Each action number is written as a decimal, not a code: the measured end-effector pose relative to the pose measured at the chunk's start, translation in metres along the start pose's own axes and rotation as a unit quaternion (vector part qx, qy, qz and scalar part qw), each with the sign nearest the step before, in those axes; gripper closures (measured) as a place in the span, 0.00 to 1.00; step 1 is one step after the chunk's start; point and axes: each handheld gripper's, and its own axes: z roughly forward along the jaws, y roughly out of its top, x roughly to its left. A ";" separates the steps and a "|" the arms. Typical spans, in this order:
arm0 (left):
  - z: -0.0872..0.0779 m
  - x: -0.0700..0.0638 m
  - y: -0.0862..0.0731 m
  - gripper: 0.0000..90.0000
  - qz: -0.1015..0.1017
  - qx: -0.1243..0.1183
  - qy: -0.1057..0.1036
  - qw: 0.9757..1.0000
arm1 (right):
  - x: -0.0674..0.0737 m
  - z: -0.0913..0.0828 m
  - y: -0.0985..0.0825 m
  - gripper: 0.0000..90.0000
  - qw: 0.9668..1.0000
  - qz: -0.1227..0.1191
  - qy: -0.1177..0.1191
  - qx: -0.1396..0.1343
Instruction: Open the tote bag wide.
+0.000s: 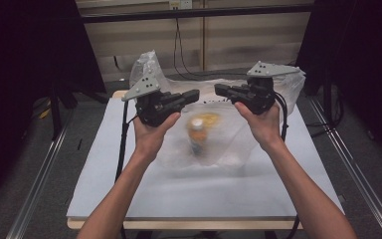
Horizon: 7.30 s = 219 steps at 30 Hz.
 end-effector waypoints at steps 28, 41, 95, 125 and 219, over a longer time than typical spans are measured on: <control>0.021 0.039 -0.077 1.00 -0.046 0.097 0.038 0.993 | 0.001 0.051 -0.077 1.00 0.994 0.026 0.020 0.108; 0.025 0.037 -0.089 1.00 -0.049 0.106 0.035 0.993 | 0.015 0.045 -0.100 1.00 0.991 0.032 0.057 0.119; 0.012 0.079 -0.214 1.00 -0.138 0.245 0.084 0.956 | -0.021 0.057 -0.206 1.00 0.971 0.051 0.039 0.232; -0.081 0.017 -0.149 1.00 -0.073 0.149 0.013 0.986 | 0.005 -0.026 -0.135 1.00 0.992 0.039 0.050 0.111; -0.016 0.134 -0.202 1.00 -0.110 0.243 0.121 0.956 | -0.133 0.032 -0.202 1.00 0.969 0.090 -0.106 0.202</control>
